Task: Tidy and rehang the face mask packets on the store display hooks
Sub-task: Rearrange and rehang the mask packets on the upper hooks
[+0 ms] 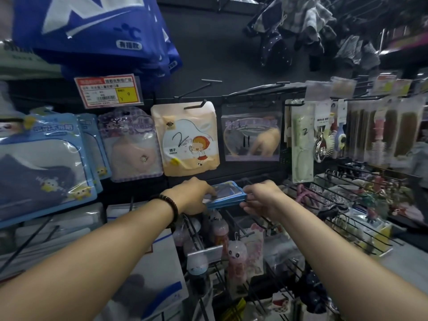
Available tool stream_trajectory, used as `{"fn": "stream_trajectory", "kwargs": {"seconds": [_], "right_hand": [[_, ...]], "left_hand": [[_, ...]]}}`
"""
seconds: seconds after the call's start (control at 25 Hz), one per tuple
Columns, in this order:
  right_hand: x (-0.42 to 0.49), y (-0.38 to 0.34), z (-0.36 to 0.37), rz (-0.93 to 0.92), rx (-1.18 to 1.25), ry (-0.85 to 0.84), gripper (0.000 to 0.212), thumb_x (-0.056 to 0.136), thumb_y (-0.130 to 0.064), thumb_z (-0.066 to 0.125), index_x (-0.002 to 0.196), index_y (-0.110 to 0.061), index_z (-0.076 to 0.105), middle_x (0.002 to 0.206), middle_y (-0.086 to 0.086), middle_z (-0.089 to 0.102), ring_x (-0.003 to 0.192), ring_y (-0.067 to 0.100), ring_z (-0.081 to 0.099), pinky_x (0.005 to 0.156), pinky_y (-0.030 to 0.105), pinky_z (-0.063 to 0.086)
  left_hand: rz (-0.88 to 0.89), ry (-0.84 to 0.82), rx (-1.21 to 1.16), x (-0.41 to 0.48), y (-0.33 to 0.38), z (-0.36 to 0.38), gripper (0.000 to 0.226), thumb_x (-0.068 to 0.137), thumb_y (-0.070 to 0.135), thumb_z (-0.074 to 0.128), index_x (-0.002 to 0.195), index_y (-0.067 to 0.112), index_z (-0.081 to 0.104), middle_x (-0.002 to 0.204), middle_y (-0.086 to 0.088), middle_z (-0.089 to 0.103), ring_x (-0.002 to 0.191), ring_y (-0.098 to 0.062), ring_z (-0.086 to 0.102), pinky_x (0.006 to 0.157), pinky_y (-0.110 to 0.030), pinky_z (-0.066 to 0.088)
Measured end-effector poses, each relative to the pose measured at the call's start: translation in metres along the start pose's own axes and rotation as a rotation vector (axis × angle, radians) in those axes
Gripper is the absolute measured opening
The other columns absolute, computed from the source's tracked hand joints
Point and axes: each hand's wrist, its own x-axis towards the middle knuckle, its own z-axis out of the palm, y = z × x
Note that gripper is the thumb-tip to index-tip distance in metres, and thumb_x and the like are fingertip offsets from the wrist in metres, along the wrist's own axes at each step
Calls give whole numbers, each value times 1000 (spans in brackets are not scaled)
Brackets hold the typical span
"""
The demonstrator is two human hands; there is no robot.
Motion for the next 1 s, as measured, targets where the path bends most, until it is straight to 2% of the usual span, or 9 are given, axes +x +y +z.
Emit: {"fn": "stream_trajectory", "kwargs": {"seconds": [0.12, 0.32, 0.44, 0.56, 0.64, 0.72, 0.84, 0.92, 1.0], "right_hand": [[-2, 0, 5, 12, 54, 14, 28, 103, -7, 67, 126, 6, 59, 108, 30, 75, 73, 30, 79, 54, 35, 65], [-10, -5, 9, 23, -114, 29, 20, 105, -12, 60, 121, -3, 51, 106, 29, 74, 78, 35, 78, 60, 45, 69], [-13, -7, 11, 34, -173, 0, 26, 104, -17, 63, 121, -9, 46, 116, 30, 68, 84, 42, 79, 57, 47, 66], [-10, -2, 16, 87, -132, -55, 33, 103, -22, 68, 123, -6, 47, 122, 30, 64, 90, 45, 80, 65, 51, 68], [-2, 3, 24, 45, -146, 12, 35, 98, -23, 76, 121, -3, 58, 111, 24, 72, 85, 38, 82, 63, 42, 68], [3, 5, 32, -14, -157, 95, 30, 93, -23, 81, 112, -3, 68, 95, 15, 75, 68, 26, 75, 52, 31, 60], [-2, -1, 36, 53, 9, 52, 23, 96, -15, 77, 110, 1, 69, 76, 13, 70, 52, 18, 61, 42, 24, 51], [-14, -8, 35, 102, 123, -32, 15, 101, -12, 68, 109, 0, 65, 80, 17, 73, 62, 24, 70, 50, 31, 62], [-27, -14, 33, 109, 215, -105, 12, 104, -7, 59, 113, 1, 61, 94, 25, 76, 79, 35, 79, 69, 46, 69]], "left_hand": [[4, 2, -7, -1, -1, -1, 51, 97, 29, 69, 144, 47, 60, 137, 0, 64, 111, -27, 67, 91, -44, 62], [-14, -32, -36, -1, -1, 6, 54, 89, 20, 75, 134, 48, 59, 139, -3, 58, 110, -29, 66, 89, -46, 64], [-43, -53, -69, -2, -1, 11, 60, 89, 12, 77, 131, 47, 53, 131, -6, 54, 99, -29, 66, 81, -44, 65], [-55, -72, -89, -5, -3, 15, 67, 92, 3, 70, 132, 51, 47, 126, -7, 52, 93, -27, 66, 78, -44, 66], [-51, -78, -108, -7, -4, 13, 69, 92, 3, 69, 134, 52, 46, 125, -5, 53, 95, -26, 66, 79, -42, 66], [-50, -69, -145, -10, -6, 11, 70, 90, 4, 72, 133, 54, 45, 126, -4, 55, 97, -26, 66, 81, -44, 66], [-10, -34, -159, -20, -6, 7, 66, 92, 9, 70, 131, 56, 43, 128, -4, 55, 100, -26, 66, 83, -47, 66], [29, -16, -165, -28, -7, 4, 63, 95, 13, 66, 133, 56, 42, 130, -5, 58, 101, -27, 67, 84, -50, 65], [68, 18, -192, -37, -7, -1, 59, 97, 15, 62, 133, 57, 42, 129, -6, 62, 94, -26, 70, 81, -52, 65]]}}
